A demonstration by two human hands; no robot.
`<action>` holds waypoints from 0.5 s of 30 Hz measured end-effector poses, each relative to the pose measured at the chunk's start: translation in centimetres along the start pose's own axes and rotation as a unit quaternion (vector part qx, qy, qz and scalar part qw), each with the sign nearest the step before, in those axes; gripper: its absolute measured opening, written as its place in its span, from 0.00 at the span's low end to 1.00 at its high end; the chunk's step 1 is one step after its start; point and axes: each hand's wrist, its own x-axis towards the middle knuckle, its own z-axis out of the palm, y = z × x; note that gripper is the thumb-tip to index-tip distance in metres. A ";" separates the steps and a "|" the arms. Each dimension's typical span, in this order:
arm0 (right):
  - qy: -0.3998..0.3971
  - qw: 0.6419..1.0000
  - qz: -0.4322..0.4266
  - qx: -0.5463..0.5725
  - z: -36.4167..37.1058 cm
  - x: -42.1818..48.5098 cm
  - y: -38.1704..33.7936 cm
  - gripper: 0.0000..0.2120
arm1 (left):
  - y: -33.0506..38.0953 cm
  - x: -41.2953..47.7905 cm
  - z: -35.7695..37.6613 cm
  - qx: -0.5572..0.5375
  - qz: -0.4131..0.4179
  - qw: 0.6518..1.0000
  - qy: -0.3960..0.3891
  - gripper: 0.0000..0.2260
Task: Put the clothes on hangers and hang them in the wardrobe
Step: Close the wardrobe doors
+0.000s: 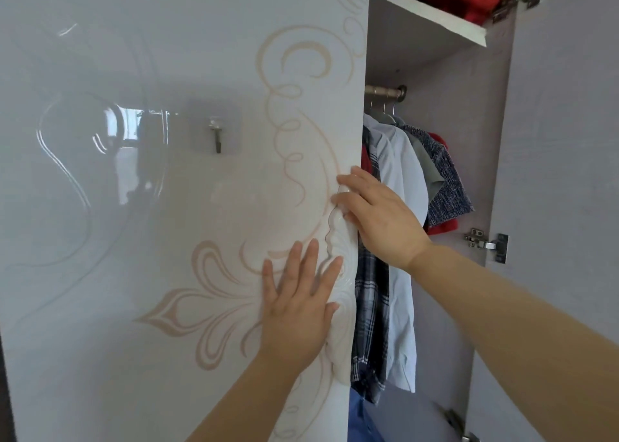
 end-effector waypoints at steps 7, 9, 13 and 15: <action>0.023 0.999 0.030 0.009 2.0 0.4 0.1 0.09 | -0.6 0.2 1.3 0.011 0.004 1.000 0.014 0.33; 0.029 0.999 0.029 0.008 2.1 0.4 0.1 0.09 | -0.6 0.3 1.3 0.014 0.003 1.000 0.013 0.33; 0.017 0.999 0.035 -0.001 1.3 0.5 -0.3 0.10 | 0.0 0.4 0.4 0.005 -0.002 1.000 0.005 0.32; 0.017 0.999 0.034 -0.005 0.5 -0.1 -0.4 0.13 | 0.5 0.7 -0.2 -0.007 -0.005 1.000 0.013 0.30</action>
